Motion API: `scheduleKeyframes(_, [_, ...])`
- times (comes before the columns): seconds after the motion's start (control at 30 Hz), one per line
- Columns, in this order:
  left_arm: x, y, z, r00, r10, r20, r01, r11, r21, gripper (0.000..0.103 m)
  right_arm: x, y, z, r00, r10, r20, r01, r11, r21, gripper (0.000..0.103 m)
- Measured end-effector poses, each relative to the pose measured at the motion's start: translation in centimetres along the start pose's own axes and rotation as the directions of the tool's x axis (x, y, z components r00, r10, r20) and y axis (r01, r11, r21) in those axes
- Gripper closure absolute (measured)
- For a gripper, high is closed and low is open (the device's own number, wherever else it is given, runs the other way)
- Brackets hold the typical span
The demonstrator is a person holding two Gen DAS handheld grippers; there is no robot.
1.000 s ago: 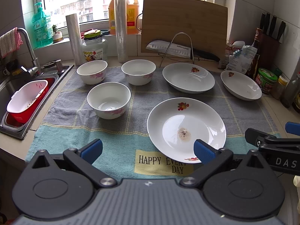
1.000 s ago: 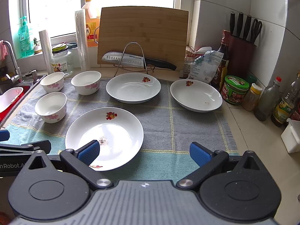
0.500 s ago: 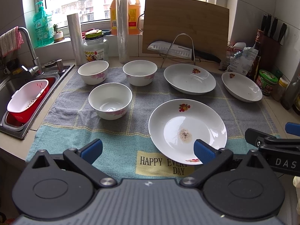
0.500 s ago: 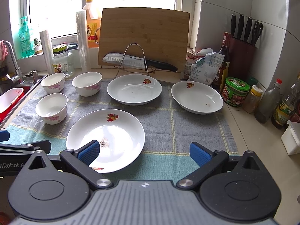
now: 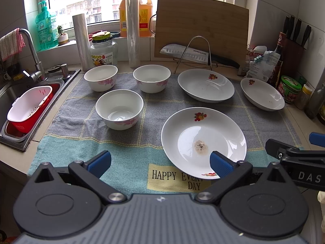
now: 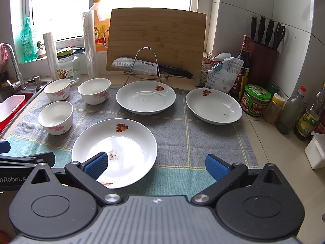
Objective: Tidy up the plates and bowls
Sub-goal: 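Move the left tool toward the flower-print plate beside the green jar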
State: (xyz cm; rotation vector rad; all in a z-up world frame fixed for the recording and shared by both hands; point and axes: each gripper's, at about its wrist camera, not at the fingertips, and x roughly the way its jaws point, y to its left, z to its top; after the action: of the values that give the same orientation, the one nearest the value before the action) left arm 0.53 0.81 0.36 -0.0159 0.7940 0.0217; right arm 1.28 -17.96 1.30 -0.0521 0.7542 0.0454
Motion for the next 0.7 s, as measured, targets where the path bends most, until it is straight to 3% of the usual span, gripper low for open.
scheduleKeyframes(0.47, [0.9, 0.3, 0.3, 0.999, -0.033, 0.037, 0.033, 0.999, 0.019, 0.001, 0.6, 0.0, 0.0, 1.000, 0.017, 0.013, -0.017, 1.000, -0.025, 0.000])
scheduleKeyframes(0.7, [1.5, 1.0, -0.1, 0.989, -0.133, 0.068, 0.131, 0.991, 0.039, 0.001, 0.9, -0.4, -0.4, 0.996, 0.072, 0.049, -0.068, 0.995, -0.075, 0.000])
